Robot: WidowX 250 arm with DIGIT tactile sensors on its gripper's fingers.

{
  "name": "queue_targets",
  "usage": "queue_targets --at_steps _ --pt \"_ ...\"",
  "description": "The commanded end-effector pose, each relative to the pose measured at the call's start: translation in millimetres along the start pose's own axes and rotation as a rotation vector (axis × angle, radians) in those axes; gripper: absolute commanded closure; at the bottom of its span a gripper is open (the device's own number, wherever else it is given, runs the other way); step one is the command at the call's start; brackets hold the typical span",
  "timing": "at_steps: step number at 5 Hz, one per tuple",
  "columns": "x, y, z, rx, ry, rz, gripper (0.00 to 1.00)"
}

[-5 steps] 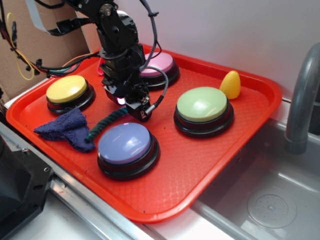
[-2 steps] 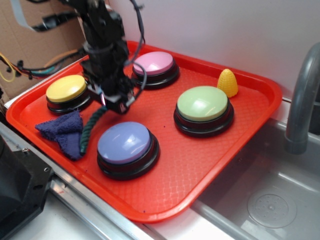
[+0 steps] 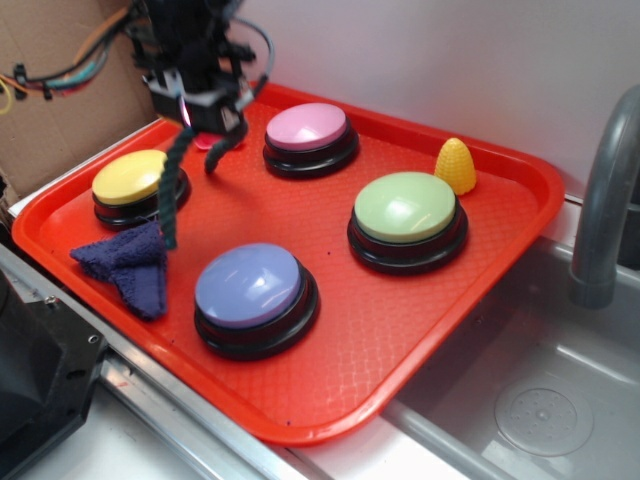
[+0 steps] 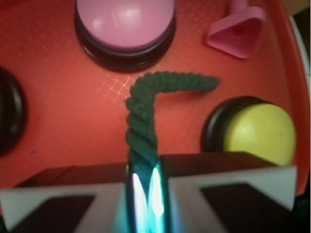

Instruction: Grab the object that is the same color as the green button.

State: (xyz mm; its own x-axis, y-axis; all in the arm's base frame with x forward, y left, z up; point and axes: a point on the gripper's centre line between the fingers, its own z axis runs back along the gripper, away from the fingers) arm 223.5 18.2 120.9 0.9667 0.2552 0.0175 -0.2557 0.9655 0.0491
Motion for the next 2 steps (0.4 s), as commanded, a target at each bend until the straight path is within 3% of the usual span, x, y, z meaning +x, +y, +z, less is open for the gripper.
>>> queue_targets --at_steps 1,2 --pt "-5.9 13.9 66.1 -0.093 -0.165 0.072 1.00" --pt "-6.4 17.1 62.2 -0.101 -0.130 0.093 1.00"
